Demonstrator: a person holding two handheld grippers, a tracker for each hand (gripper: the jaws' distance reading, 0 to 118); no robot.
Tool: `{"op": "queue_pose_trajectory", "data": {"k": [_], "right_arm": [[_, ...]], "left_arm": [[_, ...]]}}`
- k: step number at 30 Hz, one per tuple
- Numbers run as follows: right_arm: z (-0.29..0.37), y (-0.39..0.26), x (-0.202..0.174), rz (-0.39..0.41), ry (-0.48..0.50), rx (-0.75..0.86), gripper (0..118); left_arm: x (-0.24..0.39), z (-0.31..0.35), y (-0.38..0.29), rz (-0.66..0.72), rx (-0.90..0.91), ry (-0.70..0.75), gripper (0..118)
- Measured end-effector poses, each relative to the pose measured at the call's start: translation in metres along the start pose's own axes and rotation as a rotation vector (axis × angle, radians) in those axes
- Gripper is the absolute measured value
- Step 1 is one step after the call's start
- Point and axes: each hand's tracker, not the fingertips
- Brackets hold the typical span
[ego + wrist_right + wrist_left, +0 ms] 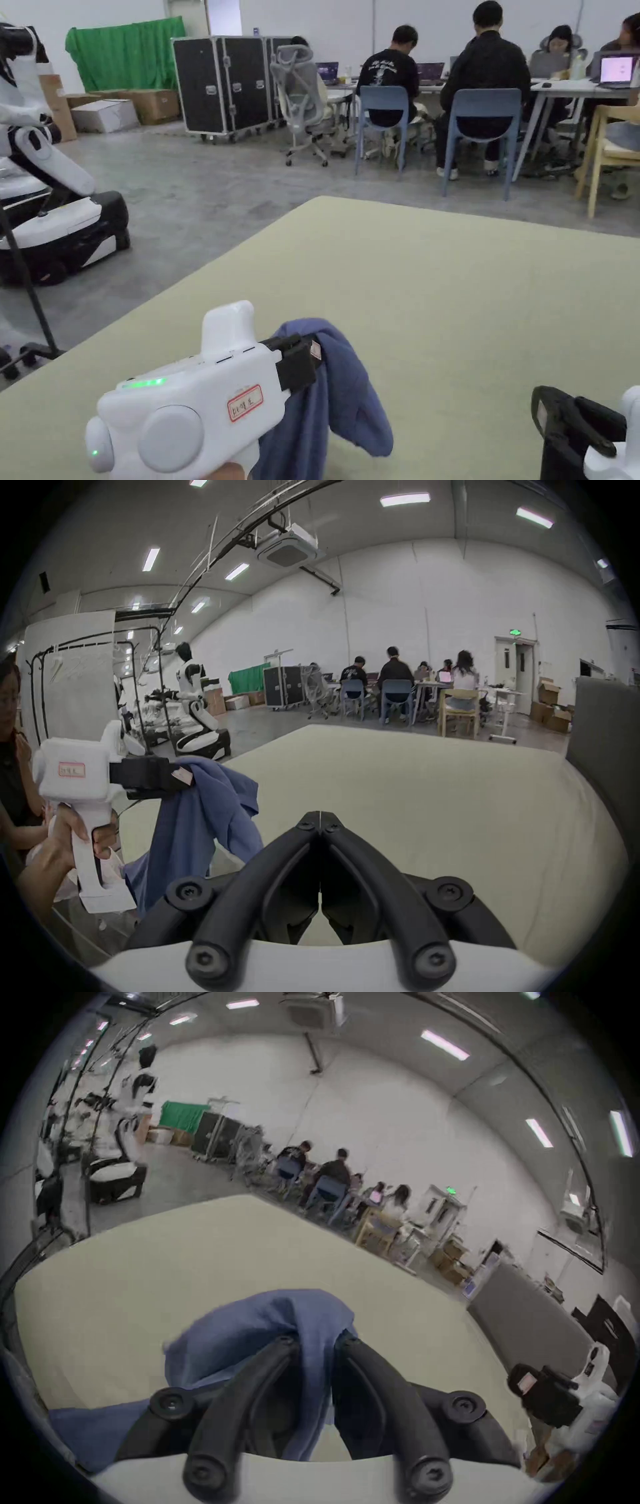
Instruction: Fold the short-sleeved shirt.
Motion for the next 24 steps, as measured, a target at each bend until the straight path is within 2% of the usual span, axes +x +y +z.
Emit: {"op": "queue_pose_trajectory", "data": {"k": [3,7,9,13,16,18,22,24], "right_arm": [[0.042,0.011,0.029,-0.001,-0.076,0.047,2],[0.099,0.021,0.077,-0.02,-0.195,0.096,2],[0.123,0.022,0.102,-0.041,-0.256,0.103,2],[0.168,0.018,0.151,-0.085,-0.4,0.113,2],[0.192,0.013,0.18,-0.086,-0.477,0.102,2],[0.201,0.009,0.194,-0.092,-0.509,0.089,2],[0.218,0.0,0.215,-0.119,-0.521,0.079,2],[0.223,-0.005,0.222,-0.125,-0.526,0.072,2]], "left_arm": [[0.054,0.003,0.005,0.016,0.004,-0.129,13],[0.147,0.001,-0.005,-0.144,0.011,-0.27,13],[0.186,-0.006,-0.017,-0.178,-0.031,-0.33,13],[0.257,-0.03,-0.065,-0.23,-0.131,-0.379,13],[0.297,-0.041,-0.104,-0.215,-0.209,-0.464,13],[0.318,-0.047,-0.13,-0.194,-0.247,-0.508,13],[0.354,-0.074,-0.195,-0.284,-0.379,-0.477,13],[0.361,-0.091,-0.227,-0.251,-0.463,-0.452,13]]}}
